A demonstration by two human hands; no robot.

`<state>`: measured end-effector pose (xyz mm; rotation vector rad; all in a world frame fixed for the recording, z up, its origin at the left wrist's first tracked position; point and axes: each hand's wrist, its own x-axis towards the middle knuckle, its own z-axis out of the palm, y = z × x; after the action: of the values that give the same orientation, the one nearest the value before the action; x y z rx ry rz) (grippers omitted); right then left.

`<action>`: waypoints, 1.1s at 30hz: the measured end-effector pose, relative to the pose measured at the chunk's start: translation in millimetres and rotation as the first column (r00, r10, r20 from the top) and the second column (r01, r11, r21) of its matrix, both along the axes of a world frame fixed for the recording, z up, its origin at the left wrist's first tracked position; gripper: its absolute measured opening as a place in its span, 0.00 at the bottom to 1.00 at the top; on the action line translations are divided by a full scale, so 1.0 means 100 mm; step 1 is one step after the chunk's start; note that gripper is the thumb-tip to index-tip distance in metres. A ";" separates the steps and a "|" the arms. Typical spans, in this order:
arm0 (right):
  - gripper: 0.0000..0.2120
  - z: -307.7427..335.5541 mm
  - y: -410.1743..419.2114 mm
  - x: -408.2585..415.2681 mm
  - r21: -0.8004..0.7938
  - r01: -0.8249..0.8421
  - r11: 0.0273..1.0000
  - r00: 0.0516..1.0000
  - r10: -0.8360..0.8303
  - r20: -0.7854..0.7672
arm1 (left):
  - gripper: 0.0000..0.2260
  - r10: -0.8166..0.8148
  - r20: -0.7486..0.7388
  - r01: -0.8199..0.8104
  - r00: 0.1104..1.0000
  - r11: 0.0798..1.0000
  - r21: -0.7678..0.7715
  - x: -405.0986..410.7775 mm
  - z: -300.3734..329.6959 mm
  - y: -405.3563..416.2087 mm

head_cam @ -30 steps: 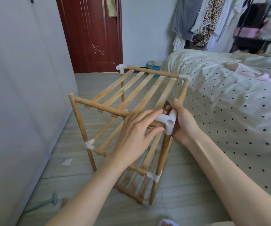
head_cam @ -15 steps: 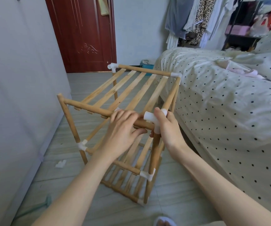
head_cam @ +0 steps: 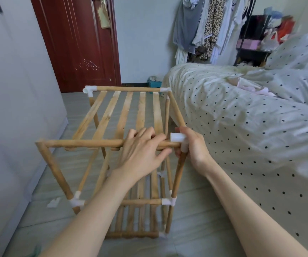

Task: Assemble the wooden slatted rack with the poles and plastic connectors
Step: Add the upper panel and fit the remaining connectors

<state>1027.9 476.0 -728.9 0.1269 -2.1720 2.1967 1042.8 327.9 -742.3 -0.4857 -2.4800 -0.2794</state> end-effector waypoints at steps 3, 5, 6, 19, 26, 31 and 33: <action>0.12 -0.01 0.03 -0.06 -0.021 0.005 1.000 1.000 -0.005 -0.006 | 0.19 0.036 -0.026 -0.037 0.999 0.999 -0.022 -0.04 0.05 0.02; 0.11 -0.02 0.05 -0.09 -0.045 0.034 0.998 0.999 -0.033 0.017 | 0.19 0.014 -0.029 -0.015 0.999 0.999 -0.036 -0.08 0.07 0.00; 0.11 -0.03 0.05 -0.10 -0.055 0.042 0.998 0.999 -0.041 0.021 | 0.19 0.002 -0.026 -0.003 1.000 0.999 -0.042 -0.09 0.09 -0.01; 0.10 -0.03 0.04 -0.12 -0.160 0.080 0.984 0.994 -0.066 0.091 | 0.11 -0.053 0.075 0.056 0.996 0.998 -0.026 -0.05 0.18 0.00; 0.10 0.00 0.01 -0.10 -0.165 0.111 0.980 0.990 -0.094 0.106 | 0.11 -0.040 0.123 0.044 0.992 0.999 -0.031 -0.05 0.21 0.00; 0.10 0.01 0.02 -0.08 -0.179 0.089 0.980 0.992 -0.071 0.100 | 0.10 -0.012 0.110 0.015 0.994 1.000 -0.024 -0.06 0.31 -0.04; 0.10 0.00 -0.01 -0.08 -0.153 0.087 0.984 0.993 -0.073 0.094 | 0.10 -0.002 0.128 0.005 0.992 1.000 -0.026 -0.06 0.33 -0.08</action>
<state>1020.0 475.3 -729.0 -0.0632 -1.9966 2.3576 1037.1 319.5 -709.2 -0.4975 -2.6106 -0.2879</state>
